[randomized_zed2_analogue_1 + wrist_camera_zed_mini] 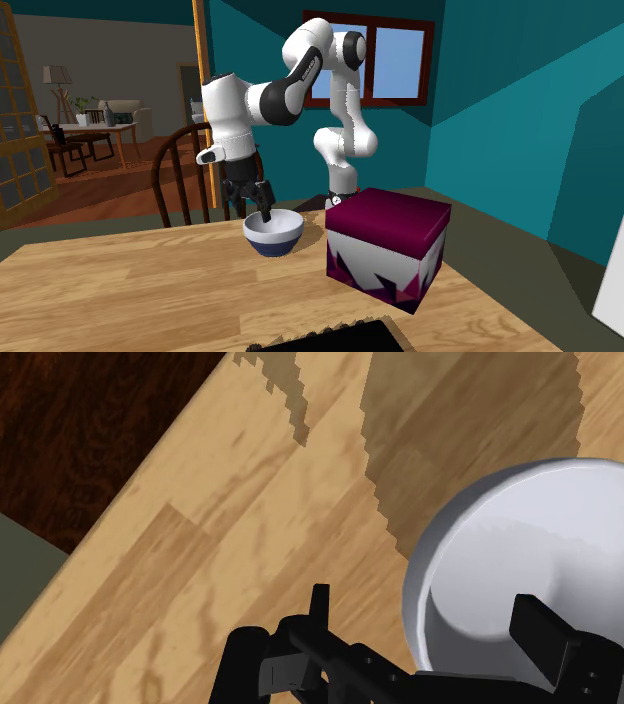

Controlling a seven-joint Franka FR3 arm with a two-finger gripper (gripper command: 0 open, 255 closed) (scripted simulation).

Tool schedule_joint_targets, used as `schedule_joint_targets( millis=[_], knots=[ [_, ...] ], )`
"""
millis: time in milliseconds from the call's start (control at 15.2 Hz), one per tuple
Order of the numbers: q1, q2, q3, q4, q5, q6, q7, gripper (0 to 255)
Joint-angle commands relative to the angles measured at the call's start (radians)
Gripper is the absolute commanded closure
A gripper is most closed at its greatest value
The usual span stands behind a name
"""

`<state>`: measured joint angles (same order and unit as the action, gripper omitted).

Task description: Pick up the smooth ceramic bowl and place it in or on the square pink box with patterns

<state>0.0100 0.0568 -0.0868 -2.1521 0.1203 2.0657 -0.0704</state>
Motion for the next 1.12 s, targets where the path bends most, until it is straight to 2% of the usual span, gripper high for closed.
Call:
schedule_joint_targets(
  millis=[0,66,132,726,1056],
  knots=[
    [0.000,0.000,0.000,0.000,0.000,0.000,0.000,0],
    [0.000,0.000,0.000,0.000,0.000,0.000,0.000,0],
    [0.000,0.000,0.000,0.000,0.000,0.000,0.000,255],
    [0.000,0.000,0.000,0.000,0.000,0.000,0.000,255],
    [0.000,-0.031,-0.001,0.033,-0.007,-0.064,0.009,255]
  ],
)
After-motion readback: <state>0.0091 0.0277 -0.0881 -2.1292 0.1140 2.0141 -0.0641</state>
